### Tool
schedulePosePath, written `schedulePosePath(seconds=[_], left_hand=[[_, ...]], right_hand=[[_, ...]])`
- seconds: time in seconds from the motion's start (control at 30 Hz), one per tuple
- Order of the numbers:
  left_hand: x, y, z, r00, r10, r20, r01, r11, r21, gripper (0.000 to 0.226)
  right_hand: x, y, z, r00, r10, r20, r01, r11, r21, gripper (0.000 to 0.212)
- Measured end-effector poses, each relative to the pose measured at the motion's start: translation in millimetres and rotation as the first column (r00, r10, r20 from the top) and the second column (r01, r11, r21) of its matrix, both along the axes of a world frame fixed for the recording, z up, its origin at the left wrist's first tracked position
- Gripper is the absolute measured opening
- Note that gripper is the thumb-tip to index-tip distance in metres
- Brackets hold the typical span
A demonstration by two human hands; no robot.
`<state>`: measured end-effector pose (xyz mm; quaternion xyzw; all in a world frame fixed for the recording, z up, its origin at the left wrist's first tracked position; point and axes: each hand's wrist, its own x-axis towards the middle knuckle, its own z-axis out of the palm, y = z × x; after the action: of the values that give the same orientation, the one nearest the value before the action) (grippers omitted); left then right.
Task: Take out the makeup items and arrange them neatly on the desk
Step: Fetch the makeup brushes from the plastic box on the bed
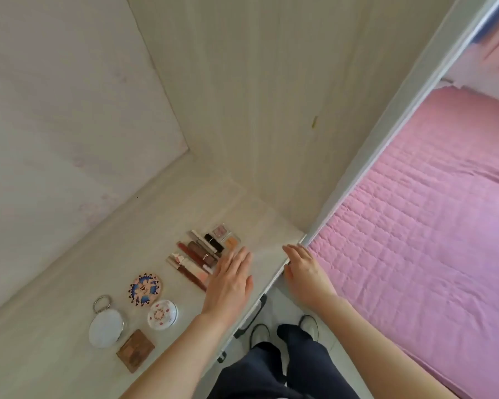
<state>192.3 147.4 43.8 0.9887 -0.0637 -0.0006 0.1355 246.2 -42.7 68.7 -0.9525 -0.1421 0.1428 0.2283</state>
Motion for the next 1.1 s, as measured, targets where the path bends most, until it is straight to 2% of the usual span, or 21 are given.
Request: schedulePosePath(seconds=[0.1,0.23,0.37,0.53,0.7,0.93,1.1], left_hand=[[4,-25,4,0.994,-0.111,-0.011,0.111,0.994,-0.003,0.051],[13,-68,13,0.971,-0.234,0.057,0.239,0.963,-0.121,0.050],[16,-124,28,0.925,-0.363,0.117,0.377,0.916,-0.141,0.047],[2,-203,39,0.846,-0.519,0.122,0.532,0.837,-0.127,0.049],[-22,-285,41,0.757,-0.648,0.084,0.654,0.751,-0.088,0.053],[-57,-393,43,0.602,-0.796,0.065,0.797,0.603,-0.001,0.056],[-91,-458,39,0.470,-0.876,0.110,0.883,0.465,-0.067,0.048]], right_hand=[[-19,-27,5,0.993,-0.112,0.048,0.113,0.993,-0.033,0.041],[-51,-67,16,0.954,-0.283,0.095,0.291,0.953,-0.082,0.040],[-85,-115,20,0.896,-0.435,0.095,0.443,0.890,-0.106,0.047],[-134,-179,24,0.801,-0.595,0.069,0.597,0.786,-0.162,0.053],[-183,-239,32,0.660,-0.742,0.116,0.745,0.626,-0.231,0.052],[-258,-318,33,0.451,-0.882,0.136,0.882,0.417,-0.217,0.057],[-315,-356,36,0.298,-0.949,0.100,0.943,0.277,-0.185,0.062]])
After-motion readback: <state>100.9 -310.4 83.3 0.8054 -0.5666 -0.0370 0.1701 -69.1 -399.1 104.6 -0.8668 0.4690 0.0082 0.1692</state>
